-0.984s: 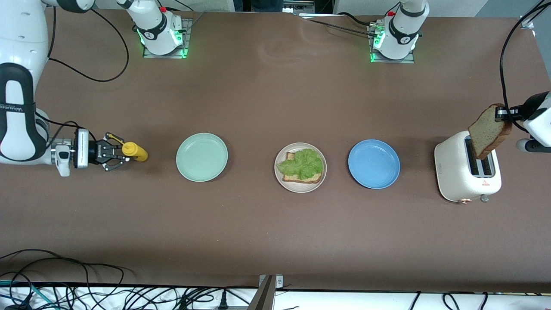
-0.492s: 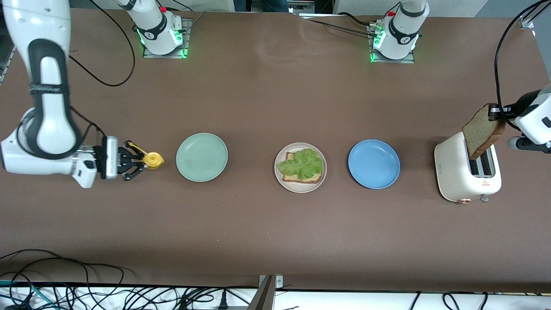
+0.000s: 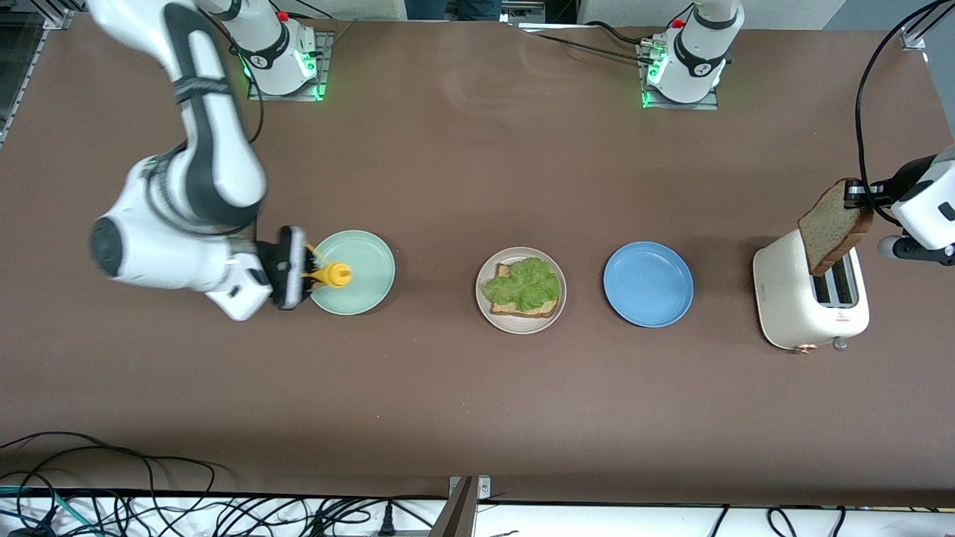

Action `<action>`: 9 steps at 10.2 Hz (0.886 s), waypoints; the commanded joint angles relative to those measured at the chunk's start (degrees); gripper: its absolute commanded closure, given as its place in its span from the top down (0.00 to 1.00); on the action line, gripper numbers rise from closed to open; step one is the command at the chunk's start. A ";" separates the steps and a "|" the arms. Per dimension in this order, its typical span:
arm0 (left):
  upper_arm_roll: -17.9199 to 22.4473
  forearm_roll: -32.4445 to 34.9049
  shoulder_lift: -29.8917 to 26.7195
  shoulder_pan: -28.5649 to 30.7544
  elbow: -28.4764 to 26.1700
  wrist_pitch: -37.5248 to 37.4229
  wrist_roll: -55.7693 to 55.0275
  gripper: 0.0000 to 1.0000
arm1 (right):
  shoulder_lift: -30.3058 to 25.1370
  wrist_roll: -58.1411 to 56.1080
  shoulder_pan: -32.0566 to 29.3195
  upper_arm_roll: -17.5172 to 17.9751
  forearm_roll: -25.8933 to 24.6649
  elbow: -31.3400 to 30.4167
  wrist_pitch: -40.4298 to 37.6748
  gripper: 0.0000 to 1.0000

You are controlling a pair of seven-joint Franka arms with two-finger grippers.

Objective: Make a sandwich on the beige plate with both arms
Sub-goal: 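Carry the bottle with the right gripper over the bread on the beige plate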

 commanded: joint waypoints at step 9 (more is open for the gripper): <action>-0.20 -1.18 0.10 0.12 1.30 -2.20 -0.66 0.00 | 15.40 57.36 32.30 -0.68 -49.33 10.90 4.79 0.00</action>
